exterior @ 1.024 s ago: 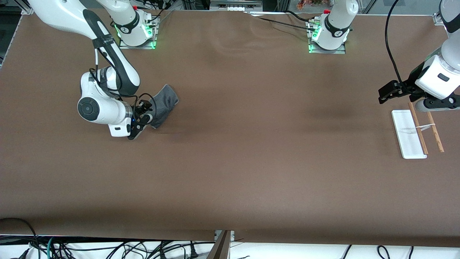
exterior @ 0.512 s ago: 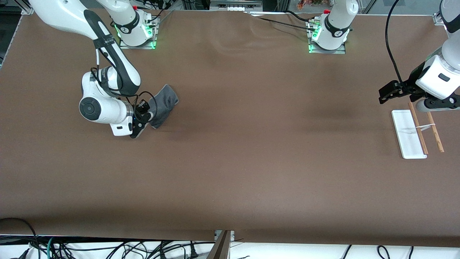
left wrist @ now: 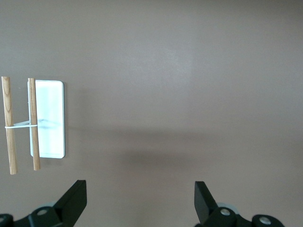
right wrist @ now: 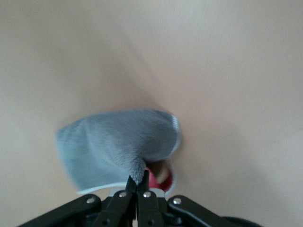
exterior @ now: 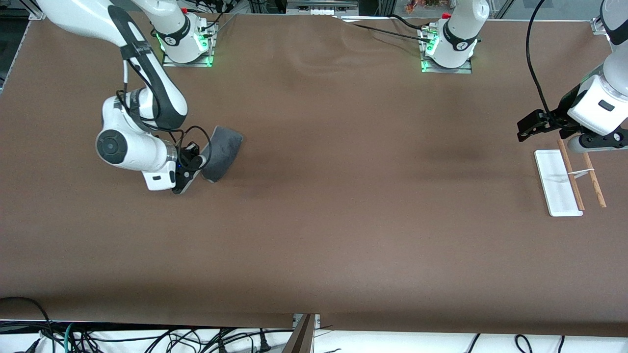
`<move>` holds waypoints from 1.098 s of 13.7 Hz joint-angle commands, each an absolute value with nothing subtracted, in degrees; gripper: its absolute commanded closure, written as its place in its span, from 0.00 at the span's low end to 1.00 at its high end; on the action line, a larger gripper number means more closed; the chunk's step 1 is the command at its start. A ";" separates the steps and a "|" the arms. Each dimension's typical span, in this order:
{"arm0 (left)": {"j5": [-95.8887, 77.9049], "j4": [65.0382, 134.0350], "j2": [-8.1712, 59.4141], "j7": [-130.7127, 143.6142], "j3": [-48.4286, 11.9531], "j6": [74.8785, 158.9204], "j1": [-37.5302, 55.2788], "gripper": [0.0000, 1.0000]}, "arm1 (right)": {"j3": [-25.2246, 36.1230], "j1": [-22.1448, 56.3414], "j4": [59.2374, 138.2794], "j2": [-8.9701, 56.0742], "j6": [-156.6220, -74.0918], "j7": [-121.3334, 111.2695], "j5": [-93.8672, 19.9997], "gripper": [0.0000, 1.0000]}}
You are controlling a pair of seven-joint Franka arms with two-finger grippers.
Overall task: Pass towel and hang on rack
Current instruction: 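Lift the towel with the right gripper while the left gripper approaches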
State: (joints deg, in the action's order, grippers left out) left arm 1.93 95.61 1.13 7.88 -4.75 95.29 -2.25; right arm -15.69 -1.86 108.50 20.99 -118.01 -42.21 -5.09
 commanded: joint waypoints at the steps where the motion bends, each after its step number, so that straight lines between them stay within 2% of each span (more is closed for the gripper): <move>1: 1.32 94.39 1.41 6.68 -5.01 94.39 -2.81 0.00 | -17.48 -1.76 98.64 20.04 -109.44 -38.09 -9.22 1.00; 4: 1.32 94.39 1.49 6.68 -5.01 94.39 -2.81 0.00 | -24.24 -1.32 92.92 19.86 -109.16 -30.96 -9.14 1.00; 6: 1.32 94.39 1.49 6.68 -5.01 94.39 -2.81 0.00 | -27.15 1.65 91.24 19.86 -109.95 -25.60 -7.57 1.00; 11: 1.14 94.31 2.98 6.77 -5.01 94.40 -2.72 0.00 | -27.69 12.64 90.62 19.86 -117.24 -16.98 -1.68 1.00; 15: -0.08 94.31 5.18 6.77 -5.36 92.20 -1.94 0.00 | -27.69 15.29 87.82 20.48 -118.92 -7.85 -1.41 1.00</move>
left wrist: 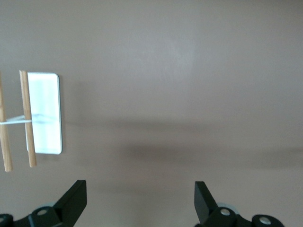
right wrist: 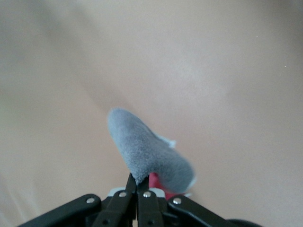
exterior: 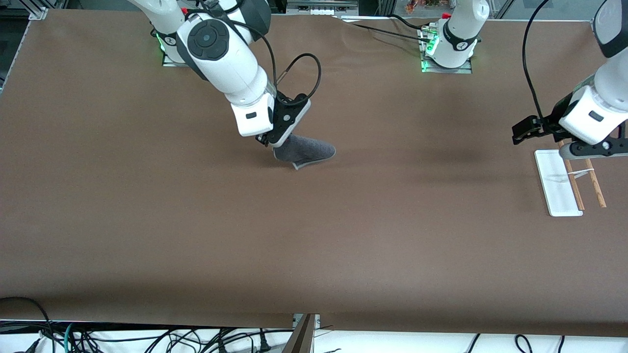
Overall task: Pass towel and hang on rack
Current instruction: 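Lift the towel with the right gripper while the left gripper approaches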
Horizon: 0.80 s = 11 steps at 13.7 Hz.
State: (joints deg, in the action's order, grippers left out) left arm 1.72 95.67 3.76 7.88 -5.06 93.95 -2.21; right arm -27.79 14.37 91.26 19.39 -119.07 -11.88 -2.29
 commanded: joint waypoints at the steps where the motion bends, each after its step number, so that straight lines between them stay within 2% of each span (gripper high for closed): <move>1: -2.44 94.31 5.79 6.68 -5.54 92.11 -1.76 0.00 | -27.69 15.90 86.41 20.48 -118.92 -6.17 -1.49 1.00; 4: -12.80 95.53 7.20 6.07 -6.76 91.23 -1.58 0.00 | -27.86 16.70 81.75 20.48 -118.83 -5.01 -2.02 1.00; 8: -29.93 96.06 11.33 -15.76 -6.86 91.41 -1.93 0.00 | -27.86 18.19 75.16 22.23 -120.05 -2.99 -2.11 1.00; 11: -39.07 98.25 12.82 -33.16 -6.86 91.93 -1.93 0.00 | -28.21 18.46 73.39 23.29 -122.86 -2.73 -3.94 1.00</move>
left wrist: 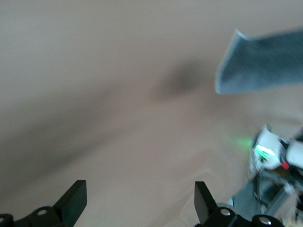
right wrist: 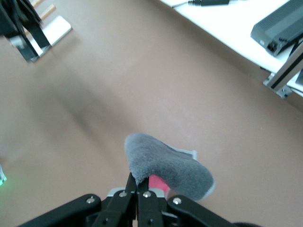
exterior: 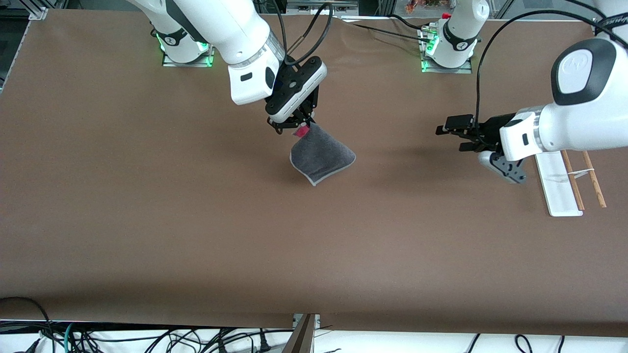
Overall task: Pass towel and hang on rack
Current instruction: 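Lift the towel with the right gripper while the left gripper approaches, then grasp the hanging towel with the left gripper beside the right gripper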
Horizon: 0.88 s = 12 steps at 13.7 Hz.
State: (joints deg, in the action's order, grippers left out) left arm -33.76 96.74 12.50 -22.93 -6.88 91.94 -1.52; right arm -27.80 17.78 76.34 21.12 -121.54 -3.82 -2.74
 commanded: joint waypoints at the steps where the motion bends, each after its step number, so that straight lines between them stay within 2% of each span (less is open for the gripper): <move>1: -44.16 99.74 13.18 -38.79 -6.77 91.93 -1.85 0.00 | -28.21 18.46 73.39 23.29 -123.57 -2.72 -4.39 1.00; 5: -52.37 101.16 15.45 -59.97 -8.17 99.21 -0.70 0.00 | -28.21 19.68 73.39 23.29 -124.45 -2.64 -4.57 1.00; 9: -62.56 102.83 20.73 -78.45 -13.43 105.44 -0.53 0.00 | -28.21 19.95 73.39 23.29 -124.63 -2.55 -6.41 1.00; 12: -64.34 103.01 21.00 -80.41 -17.57 111.77 -0.44 0.00 | -28.21 20.30 73.48 23.29 -124.54 -2.55 -6.42 1.00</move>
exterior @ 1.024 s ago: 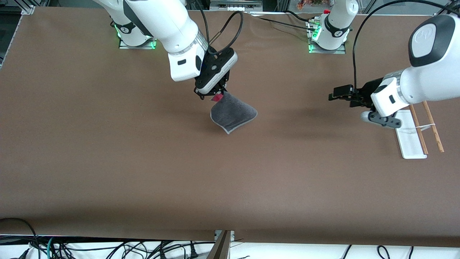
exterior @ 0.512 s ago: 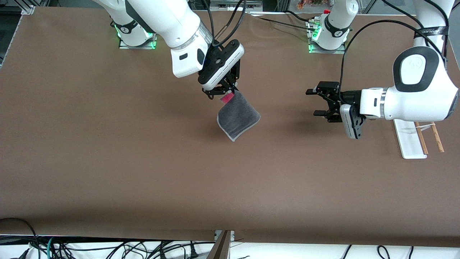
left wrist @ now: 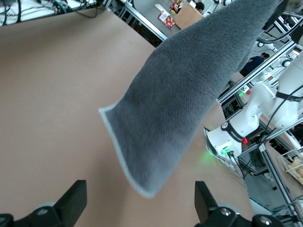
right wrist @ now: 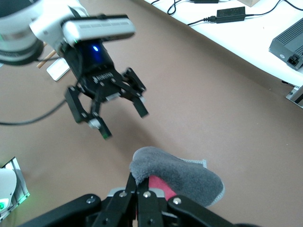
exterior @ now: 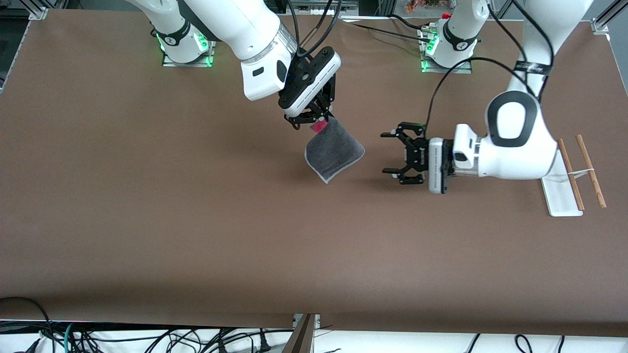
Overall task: Pass towel and hang on rack
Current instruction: 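Grasp the hanging towel with the left gripper beside the right gripper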
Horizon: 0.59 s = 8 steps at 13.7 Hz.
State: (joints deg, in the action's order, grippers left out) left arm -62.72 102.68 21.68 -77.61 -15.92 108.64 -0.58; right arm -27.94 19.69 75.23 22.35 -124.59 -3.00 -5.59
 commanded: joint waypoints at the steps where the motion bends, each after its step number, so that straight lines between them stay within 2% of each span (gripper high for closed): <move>1: -64.42 104.14 21.09 -80.77 -18.88 114.23 -0.09 0.00 | -28.21 20.39 73.48 23.29 -124.54 -2.55 -6.42 1.00; 2: -64.60 105.46 21.09 -81.47 -19.77 115.65 0.35 0.01 | -28.21 20.39 73.48 23.38 -124.54 -2.55 -6.42 1.00; 3: -64.77 106.08 21.09 -82.00 -20.38 116.01 0.44 0.08 | -28.21 20.39 73.48 23.47 -124.54 -2.55 -6.42 1.00; 4: -64.78 106.17 21.09 -82.70 -20.65 116.02 0.61 0.24 | -28.21 20.39 73.48 23.47 -124.54 -2.55 -6.42 1.00; 5: -64.78 106.61 21.09 -83.05 -20.65 116.02 0.88 0.33 | -28.21 20.39 73.48 23.47 -124.45 -2.55 -6.42 1.00; 6: -64.86 106.96 21.09 -83.14 -20.74 116.10 1.49 0.56 | -28.21 20.39 73.48 23.47 -124.54 -2.64 -6.42 1.00; 7: -64.86 106.96 20.92 -83.14 -20.74 116.10 1.93 0.89 | -28.21 20.39 73.48 23.47 -124.54 -2.64 -6.42 1.00; 8: -64.86 106.96 20.83 -83.14 -20.74 116.10 1.93 1.00 | -28.21 20.39 73.48 23.47 -124.45 -2.64 -6.42 1.00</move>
State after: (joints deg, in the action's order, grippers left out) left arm -62.89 105.77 21.86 -80.81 -20.72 115.20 1.53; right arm -27.95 20.02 75.23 22.62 -124.59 -2.98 -5.67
